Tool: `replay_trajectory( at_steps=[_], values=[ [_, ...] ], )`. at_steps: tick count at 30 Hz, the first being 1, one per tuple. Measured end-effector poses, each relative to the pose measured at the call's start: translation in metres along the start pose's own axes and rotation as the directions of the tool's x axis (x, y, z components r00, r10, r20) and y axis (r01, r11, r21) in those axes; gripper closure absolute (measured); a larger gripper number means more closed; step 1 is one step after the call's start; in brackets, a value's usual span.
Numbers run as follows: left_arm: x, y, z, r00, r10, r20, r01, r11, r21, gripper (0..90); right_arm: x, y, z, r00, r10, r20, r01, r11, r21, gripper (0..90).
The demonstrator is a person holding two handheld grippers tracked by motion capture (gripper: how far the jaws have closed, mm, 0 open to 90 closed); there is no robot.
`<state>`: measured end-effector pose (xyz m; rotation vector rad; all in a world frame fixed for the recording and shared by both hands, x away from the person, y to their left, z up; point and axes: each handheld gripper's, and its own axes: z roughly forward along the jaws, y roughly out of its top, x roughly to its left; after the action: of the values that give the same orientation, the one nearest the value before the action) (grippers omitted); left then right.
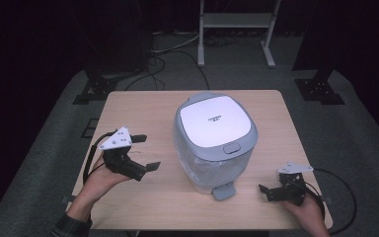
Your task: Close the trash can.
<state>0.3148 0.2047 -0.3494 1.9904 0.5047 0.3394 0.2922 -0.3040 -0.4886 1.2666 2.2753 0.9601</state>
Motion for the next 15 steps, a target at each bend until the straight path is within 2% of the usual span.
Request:
replay_trajectory(
  at_steps=[7,15],
  values=[
    [0.004,-0.027,-0.001,0.9993,-0.026,-0.027,0.026,0.9996,0.010,0.0,0.000,0.000,0.000,1.0000,0.000,0.000,0.000,1.000,0.000,0.0],
    [0.007,-0.058,-0.001,0.9967,-0.055,-0.060,0.057,0.9972,0.047,0.0,0.000,0.000,0.000,1.0000,0.000,0.001,0.000,1.000,0.001,0.0]
  ],
)
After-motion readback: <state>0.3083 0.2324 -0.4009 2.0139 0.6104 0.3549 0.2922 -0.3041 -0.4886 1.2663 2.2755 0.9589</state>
